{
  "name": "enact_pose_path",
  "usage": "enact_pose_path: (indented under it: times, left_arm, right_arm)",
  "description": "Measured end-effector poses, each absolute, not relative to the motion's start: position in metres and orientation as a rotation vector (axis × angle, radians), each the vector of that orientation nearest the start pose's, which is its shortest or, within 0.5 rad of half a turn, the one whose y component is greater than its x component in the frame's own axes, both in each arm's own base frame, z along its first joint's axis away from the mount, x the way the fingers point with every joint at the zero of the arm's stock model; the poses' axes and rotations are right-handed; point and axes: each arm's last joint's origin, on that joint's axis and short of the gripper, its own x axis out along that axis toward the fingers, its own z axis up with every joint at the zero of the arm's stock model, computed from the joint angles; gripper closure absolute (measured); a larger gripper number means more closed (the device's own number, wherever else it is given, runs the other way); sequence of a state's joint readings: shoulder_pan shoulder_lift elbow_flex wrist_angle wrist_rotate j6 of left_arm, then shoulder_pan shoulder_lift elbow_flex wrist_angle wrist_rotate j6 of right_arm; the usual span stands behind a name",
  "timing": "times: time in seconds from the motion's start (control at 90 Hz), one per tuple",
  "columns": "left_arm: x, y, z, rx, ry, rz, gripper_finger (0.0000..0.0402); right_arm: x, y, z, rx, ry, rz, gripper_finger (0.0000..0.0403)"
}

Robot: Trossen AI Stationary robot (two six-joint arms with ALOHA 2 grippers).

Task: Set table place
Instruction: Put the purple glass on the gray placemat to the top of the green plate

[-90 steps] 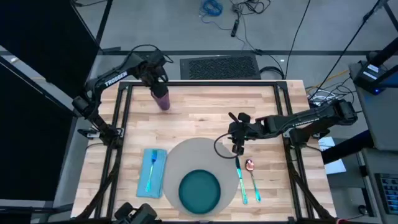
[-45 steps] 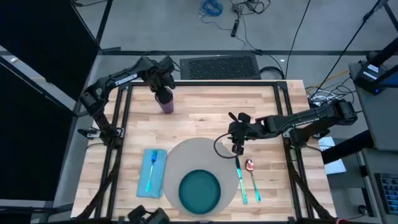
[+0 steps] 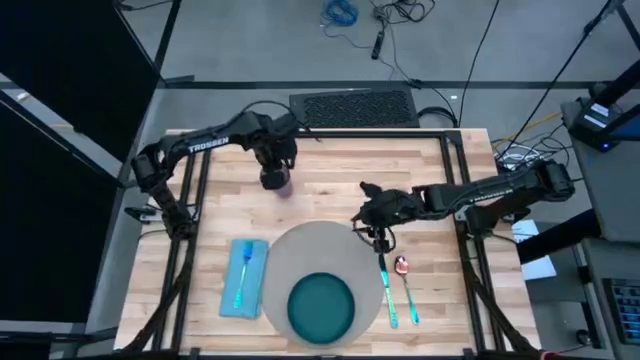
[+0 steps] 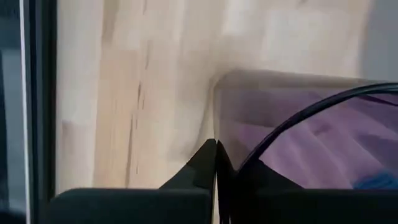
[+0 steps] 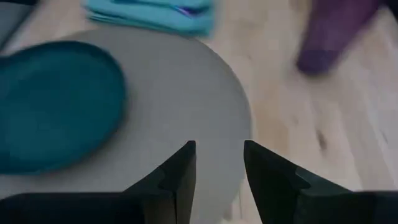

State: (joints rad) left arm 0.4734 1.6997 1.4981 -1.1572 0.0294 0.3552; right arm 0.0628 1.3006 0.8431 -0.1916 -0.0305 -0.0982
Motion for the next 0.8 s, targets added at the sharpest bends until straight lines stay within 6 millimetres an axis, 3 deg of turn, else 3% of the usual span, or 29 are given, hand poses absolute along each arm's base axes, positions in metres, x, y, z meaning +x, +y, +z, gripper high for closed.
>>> enact_pose_path:
  times: [0.211, 0.367, 0.6, 0.8]
  left_arm:
    - [0.315, 0.133, 0.309, -0.025, 1.130, 0.011, 0.0401]
    - [0.321, 0.121, 0.317, -0.026, 1.091, -0.039, 0.0401]
    - [0.328, 0.104, 0.310, -0.090, 1.113, -0.156, 0.0401]
    - [0.334, 0.091, 0.288, -0.050, 1.286, -0.181, 0.0401]
  right_arm:
    - [0.284, 0.016, 0.285, -0.203, 0.518, 0.157, 0.0282]
    - [0.293, 0.016, 0.304, -0.270, 0.497, 0.170, 0.0282]
    - [0.325, 0.012, 0.308, -0.315, 0.601, 0.211, 0.0282]
    - [0.353, 0.021, 0.313, -0.357, 0.716, 0.269, 0.0282]
